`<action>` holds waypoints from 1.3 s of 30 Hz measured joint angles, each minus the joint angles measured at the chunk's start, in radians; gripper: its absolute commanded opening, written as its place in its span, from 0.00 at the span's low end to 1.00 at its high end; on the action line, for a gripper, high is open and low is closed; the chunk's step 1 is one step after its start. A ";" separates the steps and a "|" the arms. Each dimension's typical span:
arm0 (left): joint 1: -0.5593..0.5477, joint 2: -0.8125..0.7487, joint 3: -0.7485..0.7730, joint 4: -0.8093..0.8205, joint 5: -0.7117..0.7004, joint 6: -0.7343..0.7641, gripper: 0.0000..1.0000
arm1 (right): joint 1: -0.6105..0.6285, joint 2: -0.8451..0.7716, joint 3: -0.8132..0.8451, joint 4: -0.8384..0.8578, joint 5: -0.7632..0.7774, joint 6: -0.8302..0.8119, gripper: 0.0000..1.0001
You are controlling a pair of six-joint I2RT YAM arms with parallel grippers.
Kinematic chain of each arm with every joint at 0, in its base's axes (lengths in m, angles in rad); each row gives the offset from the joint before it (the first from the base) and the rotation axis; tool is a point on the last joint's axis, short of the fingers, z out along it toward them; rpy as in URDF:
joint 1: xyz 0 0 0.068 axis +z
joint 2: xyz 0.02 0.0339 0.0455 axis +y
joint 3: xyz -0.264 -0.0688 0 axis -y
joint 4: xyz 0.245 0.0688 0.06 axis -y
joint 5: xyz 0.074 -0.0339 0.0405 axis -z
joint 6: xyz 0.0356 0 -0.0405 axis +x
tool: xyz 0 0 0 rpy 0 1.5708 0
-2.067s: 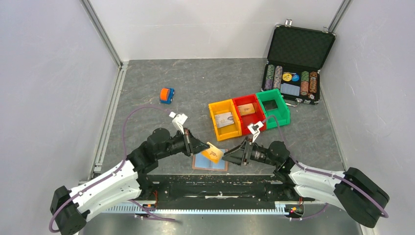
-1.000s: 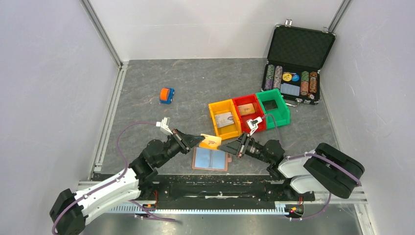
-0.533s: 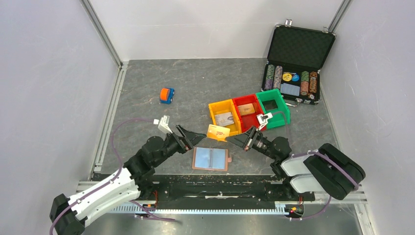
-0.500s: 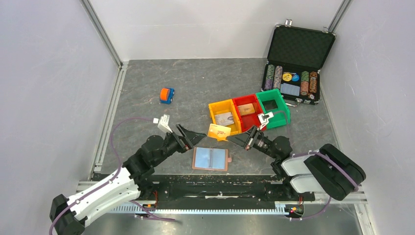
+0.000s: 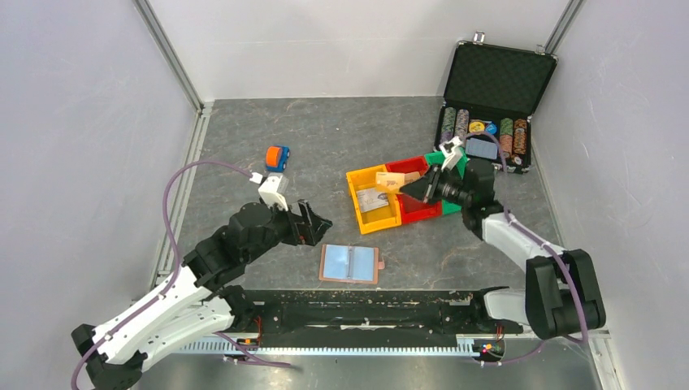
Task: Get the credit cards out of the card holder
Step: Place the credit card in the storage box.
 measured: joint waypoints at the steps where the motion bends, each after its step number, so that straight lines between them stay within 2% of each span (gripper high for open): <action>1: 0.000 0.002 0.022 -0.032 -0.013 0.034 1.00 | -0.029 0.009 0.039 -0.065 -0.010 -0.051 0.00; 6: 0.000 0.006 0.103 -0.140 -0.056 0.160 1.00 | -0.140 0.071 0.184 -0.367 -0.042 -0.253 0.00; 11: 0.000 0.006 0.109 -0.194 -0.090 0.229 1.00 | -0.149 0.165 0.370 -0.621 -0.035 -0.392 0.00; 14: 0.000 0.008 0.109 -0.211 -0.093 0.233 1.00 | -0.153 0.190 0.447 -0.703 -0.018 -0.438 0.00; 27: 0.000 -0.015 0.109 -0.236 -0.095 0.235 1.00 | -0.200 0.276 0.659 -0.952 0.057 -0.543 0.00; 39: 0.000 -0.017 0.109 -0.236 -0.093 0.235 1.00 | -0.200 0.354 0.673 -1.024 0.108 -0.567 0.00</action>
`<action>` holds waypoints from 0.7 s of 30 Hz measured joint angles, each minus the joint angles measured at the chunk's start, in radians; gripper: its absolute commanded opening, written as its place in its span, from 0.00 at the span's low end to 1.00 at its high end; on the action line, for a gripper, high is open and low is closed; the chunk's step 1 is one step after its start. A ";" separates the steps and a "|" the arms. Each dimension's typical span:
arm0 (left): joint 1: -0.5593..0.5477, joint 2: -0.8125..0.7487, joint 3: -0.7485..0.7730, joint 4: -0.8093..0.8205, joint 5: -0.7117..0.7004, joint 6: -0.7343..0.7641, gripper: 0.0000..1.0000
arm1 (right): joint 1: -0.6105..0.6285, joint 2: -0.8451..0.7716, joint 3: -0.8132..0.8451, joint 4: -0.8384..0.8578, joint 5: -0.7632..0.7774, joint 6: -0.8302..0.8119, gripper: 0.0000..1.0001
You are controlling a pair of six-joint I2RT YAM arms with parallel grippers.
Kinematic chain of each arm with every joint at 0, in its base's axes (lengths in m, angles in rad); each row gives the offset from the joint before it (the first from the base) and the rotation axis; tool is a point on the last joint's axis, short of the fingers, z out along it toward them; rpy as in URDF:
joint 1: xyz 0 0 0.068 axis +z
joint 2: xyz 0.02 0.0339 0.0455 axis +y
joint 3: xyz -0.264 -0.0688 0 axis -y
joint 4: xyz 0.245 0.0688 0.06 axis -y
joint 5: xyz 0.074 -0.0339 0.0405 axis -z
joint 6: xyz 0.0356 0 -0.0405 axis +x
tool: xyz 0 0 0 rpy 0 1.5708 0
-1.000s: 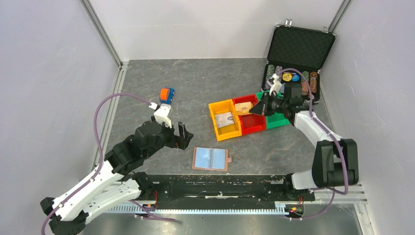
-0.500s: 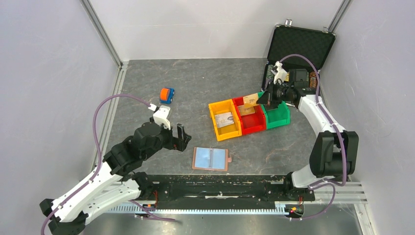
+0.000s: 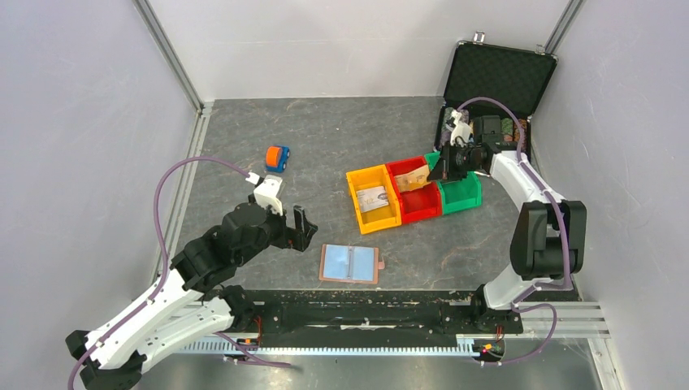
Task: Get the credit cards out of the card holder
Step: Place the credit card in the storage box.
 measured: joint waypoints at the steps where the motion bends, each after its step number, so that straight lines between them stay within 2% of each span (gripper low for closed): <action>1: 0.000 0.000 0.000 0.000 0.000 0.000 1.00 | 0.001 0.005 0.000 0.002 0.000 0.002 0.00; 21: 0.000 -0.014 0.000 0.000 -0.002 0.000 1.00 | 0.075 0.135 0.000 0.144 0.031 0.080 0.00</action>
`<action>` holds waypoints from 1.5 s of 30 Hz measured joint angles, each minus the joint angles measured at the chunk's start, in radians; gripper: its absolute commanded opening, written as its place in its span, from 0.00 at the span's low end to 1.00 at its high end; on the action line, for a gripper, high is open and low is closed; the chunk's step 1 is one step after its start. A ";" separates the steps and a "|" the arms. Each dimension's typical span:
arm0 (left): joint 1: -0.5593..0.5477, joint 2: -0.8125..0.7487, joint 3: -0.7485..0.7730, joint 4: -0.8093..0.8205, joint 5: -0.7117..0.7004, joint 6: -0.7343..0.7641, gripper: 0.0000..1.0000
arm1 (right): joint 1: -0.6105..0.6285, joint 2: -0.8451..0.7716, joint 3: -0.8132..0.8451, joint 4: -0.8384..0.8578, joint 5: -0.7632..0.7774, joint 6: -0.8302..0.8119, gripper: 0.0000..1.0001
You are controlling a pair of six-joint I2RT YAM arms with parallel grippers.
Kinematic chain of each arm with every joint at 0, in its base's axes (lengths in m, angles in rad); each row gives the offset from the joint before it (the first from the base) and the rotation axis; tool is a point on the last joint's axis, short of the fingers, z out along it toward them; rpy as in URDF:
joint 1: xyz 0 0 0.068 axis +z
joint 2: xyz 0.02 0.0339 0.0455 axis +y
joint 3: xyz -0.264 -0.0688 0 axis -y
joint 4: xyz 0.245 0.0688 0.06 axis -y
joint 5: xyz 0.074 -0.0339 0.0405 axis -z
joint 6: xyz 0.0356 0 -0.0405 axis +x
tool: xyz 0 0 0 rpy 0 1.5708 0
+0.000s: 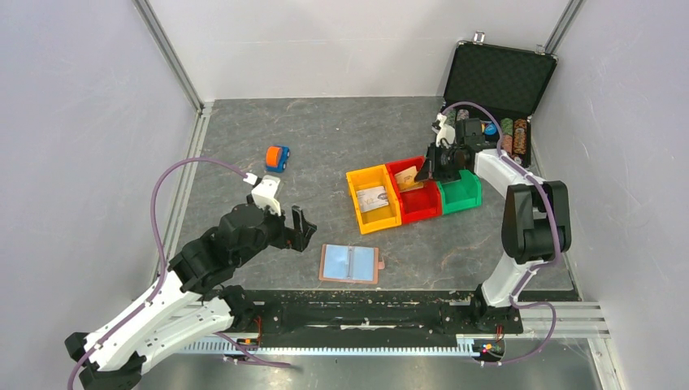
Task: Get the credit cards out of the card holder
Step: Place the credit card in the storage box, then remove the credit card from the card holder.
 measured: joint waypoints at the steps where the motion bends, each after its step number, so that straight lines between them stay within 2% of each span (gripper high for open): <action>1: 0.000 -0.002 0.000 0.000 -0.001 0.000 1.00 | 0.000 0.004 0.000 0.007 0.000 0.003 0.00; 5: 0.000 -0.010 0.000 0.000 -0.002 0.000 1.00 | 0.000 0.027 0.000 0.024 0.005 0.010 0.09; 15: 0.000 -0.012 -0.001 0.000 -0.002 0.000 1.00 | 0.002 0.048 0.023 0.028 0.068 0.029 0.22; 28: 0.000 -0.018 -0.001 0.000 -0.004 0.000 1.00 | 0.001 0.025 0.080 0.030 0.153 0.069 0.26; 32: 0.000 -0.008 -0.001 -0.003 -0.011 0.000 1.00 | 0.001 -0.047 0.079 0.023 0.167 0.090 0.31; 36: 0.000 0.022 -0.001 -0.009 -0.024 -0.001 1.00 | 0.016 -0.187 0.038 0.046 0.198 0.118 0.34; 45: 0.000 0.140 -0.005 -0.010 0.008 -0.034 1.00 | 0.171 -0.527 -0.322 0.153 0.265 0.214 0.41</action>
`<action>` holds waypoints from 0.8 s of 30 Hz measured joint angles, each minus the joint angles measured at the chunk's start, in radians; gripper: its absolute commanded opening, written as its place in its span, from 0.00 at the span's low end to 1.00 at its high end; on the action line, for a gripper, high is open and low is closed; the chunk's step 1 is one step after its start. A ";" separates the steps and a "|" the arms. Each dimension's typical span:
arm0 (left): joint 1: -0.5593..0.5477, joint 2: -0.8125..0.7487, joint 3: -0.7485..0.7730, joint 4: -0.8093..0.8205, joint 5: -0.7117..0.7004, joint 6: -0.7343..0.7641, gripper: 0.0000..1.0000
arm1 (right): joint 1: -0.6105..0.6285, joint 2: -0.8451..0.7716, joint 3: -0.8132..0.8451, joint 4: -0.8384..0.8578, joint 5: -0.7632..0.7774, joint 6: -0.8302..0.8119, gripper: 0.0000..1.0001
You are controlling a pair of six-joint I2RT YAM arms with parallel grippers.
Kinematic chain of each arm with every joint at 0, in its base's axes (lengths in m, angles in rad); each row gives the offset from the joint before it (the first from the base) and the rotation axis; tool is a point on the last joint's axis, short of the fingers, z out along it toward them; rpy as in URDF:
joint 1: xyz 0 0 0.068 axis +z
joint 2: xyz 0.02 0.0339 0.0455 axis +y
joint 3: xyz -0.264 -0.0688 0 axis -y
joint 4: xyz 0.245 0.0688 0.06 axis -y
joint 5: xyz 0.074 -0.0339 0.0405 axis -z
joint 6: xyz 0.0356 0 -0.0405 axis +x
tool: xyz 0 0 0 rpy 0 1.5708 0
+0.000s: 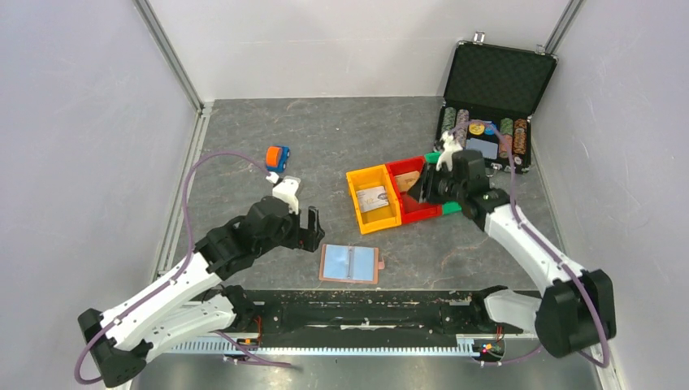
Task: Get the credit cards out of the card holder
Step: Remove the credit card from the card holder.
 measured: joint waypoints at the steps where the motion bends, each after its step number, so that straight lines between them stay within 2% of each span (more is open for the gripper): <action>1: 0.000 0.019 -0.006 0.002 0.012 -0.006 1.00 | 0.029 -0.032 -0.048 0.013 0.012 0.014 0.42; 3: 0.000 0.058 -0.021 0.006 0.039 -0.027 0.99 | 0.074 -0.091 -0.124 0.025 0.028 0.043 0.44; 7: 0.000 0.132 -0.071 0.024 0.097 -0.069 0.89 | 0.192 -0.254 -0.303 0.099 0.070 0.136 0.48; 12: 0.000 0.187 -0.180 0.112 0.159 -0.136 0.81 | 0.332 -0.385 -0.478 0.179 0.126 0.251 0.49; 15: 0.000 0.211 -0.244 0.176 0.209 -0.179 0.79 | 0.397 -0.417 -0.537 0.208 0.163 0.304 0.50; 18: 0.000 0.233 -0.297 0.254 0.253 -0.215 0.75 | 0.467 -0.413 -0.548 0.229 0.203 0.339 0.56; 24: 0.000 0.238 -0.404 0.419 0.330 -0.299 0.58 | 0.681 -0.333 -0.537 0.288 0.319 0.397 0.58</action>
